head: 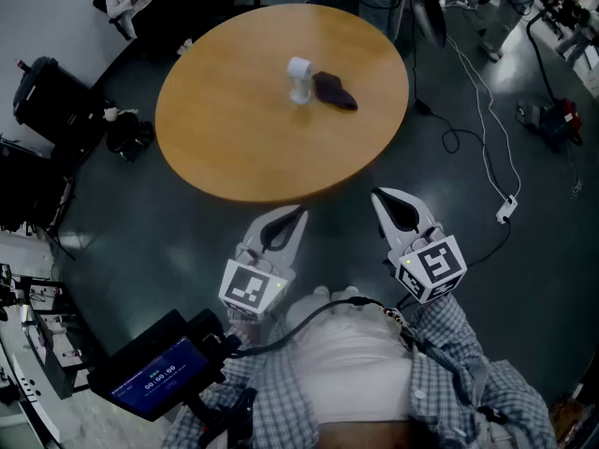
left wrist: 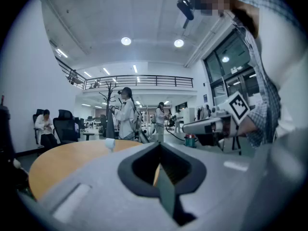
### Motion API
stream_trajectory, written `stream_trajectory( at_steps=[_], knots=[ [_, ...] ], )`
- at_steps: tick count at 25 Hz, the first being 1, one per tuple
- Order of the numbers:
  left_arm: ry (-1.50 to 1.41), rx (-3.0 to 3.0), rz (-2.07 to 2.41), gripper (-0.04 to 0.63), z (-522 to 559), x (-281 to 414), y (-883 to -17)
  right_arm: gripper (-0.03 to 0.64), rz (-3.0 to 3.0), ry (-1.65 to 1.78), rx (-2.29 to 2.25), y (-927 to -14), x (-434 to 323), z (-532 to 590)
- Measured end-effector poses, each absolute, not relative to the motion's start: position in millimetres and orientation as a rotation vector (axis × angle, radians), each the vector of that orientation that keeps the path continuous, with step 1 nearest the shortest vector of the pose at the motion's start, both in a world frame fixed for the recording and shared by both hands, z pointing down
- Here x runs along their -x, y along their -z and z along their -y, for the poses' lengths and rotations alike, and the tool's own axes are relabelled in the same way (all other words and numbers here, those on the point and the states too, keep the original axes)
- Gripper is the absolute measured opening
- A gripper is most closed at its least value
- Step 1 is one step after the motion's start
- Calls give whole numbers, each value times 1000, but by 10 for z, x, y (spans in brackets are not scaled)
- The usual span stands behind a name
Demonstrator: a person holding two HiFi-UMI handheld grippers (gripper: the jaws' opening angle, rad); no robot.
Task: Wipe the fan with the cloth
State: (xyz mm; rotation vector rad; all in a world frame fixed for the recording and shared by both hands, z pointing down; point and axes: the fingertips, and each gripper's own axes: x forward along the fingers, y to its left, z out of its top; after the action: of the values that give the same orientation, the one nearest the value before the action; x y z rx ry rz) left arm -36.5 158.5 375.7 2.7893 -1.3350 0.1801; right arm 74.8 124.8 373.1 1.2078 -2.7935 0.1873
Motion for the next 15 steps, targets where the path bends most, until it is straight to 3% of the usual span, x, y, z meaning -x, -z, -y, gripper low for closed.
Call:
stream_trajectory(
  at_steps=[15],
  knots=[
    [-153,-2809,1348,0,-1566,384,-3778,3,2794,-184,-1208,-3736,-723,-1264]
  ],
)
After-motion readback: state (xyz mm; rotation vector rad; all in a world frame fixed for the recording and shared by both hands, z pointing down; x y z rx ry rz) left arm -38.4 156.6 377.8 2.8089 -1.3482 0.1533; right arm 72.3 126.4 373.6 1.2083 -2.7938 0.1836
